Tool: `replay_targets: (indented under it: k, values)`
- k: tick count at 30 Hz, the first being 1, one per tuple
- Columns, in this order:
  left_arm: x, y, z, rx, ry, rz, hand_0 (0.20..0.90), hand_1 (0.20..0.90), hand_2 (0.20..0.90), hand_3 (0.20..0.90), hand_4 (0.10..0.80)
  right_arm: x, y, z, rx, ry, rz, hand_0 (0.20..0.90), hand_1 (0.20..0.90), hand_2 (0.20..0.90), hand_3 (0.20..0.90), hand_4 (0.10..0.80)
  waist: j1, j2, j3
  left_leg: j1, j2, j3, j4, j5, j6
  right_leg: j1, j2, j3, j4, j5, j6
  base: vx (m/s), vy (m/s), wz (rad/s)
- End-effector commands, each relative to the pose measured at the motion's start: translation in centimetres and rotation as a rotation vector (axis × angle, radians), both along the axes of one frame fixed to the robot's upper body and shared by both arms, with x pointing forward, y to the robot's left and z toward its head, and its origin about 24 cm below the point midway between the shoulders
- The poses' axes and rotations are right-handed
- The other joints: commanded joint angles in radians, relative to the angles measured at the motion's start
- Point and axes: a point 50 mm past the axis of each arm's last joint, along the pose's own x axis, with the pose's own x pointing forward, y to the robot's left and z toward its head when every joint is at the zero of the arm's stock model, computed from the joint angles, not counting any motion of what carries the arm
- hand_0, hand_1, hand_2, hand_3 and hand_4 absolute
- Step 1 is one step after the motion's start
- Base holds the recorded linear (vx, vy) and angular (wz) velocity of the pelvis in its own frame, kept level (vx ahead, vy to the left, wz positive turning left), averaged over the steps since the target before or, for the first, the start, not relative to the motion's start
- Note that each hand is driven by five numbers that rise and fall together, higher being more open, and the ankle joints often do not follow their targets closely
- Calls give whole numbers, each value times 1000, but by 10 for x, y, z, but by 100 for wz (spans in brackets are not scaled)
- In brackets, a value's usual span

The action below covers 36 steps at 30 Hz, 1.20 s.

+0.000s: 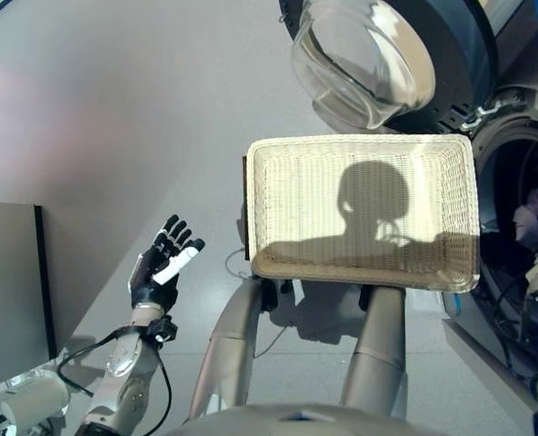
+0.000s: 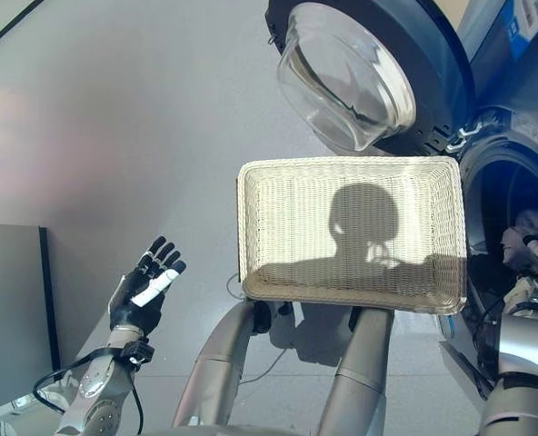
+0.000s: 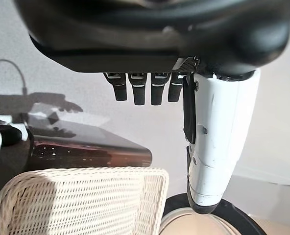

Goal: Pick up the clothes and place them into the washing machine

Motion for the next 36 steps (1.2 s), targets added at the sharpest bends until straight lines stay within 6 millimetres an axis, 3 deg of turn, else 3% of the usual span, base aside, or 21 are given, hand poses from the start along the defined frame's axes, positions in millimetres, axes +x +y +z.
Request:
replay_targets:
  k: [1,6,11,20,22,32,36]
  values:
    - [0,32,24,26,-123,132,900,900,900,900,800,3,3,-3,-58,9,66,200,200,200,200,300,-3,29,10,1,30,-34,37,-64,-68,-24,54,-23,40,-17,-66,-33,-16,-2]
    - [2,31,21,16,-119,140,900,900,900,900,800,23,27,-17,-15,-36,128,200,200,200,200,300,-6,23,12,0,34,-34,48,-68,-67,-22,62,-29,43,-14,-68,-11,-4,-7]
    - [5,30,24,22,-138,134,900,900,900,900,800,26,35,-25,29,-54,120,200,200,200,200,300,-6,17,8,6,35,-40,49,-70,-66,-10,63,-34,41,-20,-69,1,-7,-6]
    - [7,32,25,28,-144,146,900,900,900,900,800,18,26,-21,66,-94,40,200,200,200,200,300,4,15,2,5,36,-43,48,-70,-67,-10,61,-35,44,-27,-69,-2,-2,1]
    - [7,30,24,21,-143,145,900,900,900,900,800,13,20,-16,118,-219,-84,200,200,200,200,300,7,16,1,14,36,-45,43,-71,-67,-3,63,-35,46,-33,-69,0,0,0]
    - [8,26,26,10,-154,129,900,900,900,900,800,12,11,2,110,-367,-194,200,200,200,200,300,13,27,-5,37,40,-51,18,-62,-73,21,62,-37,36,-44,-68,0,0,0]
    - [7,26,23,9,-138,133,900,900,900,900,800,5,2,13,131,-490,-315,200,200,200,200,300,14,34,-10,40,37,-57,13,-59,-76,27,61,-41,36,-49,-68,0,0,0]
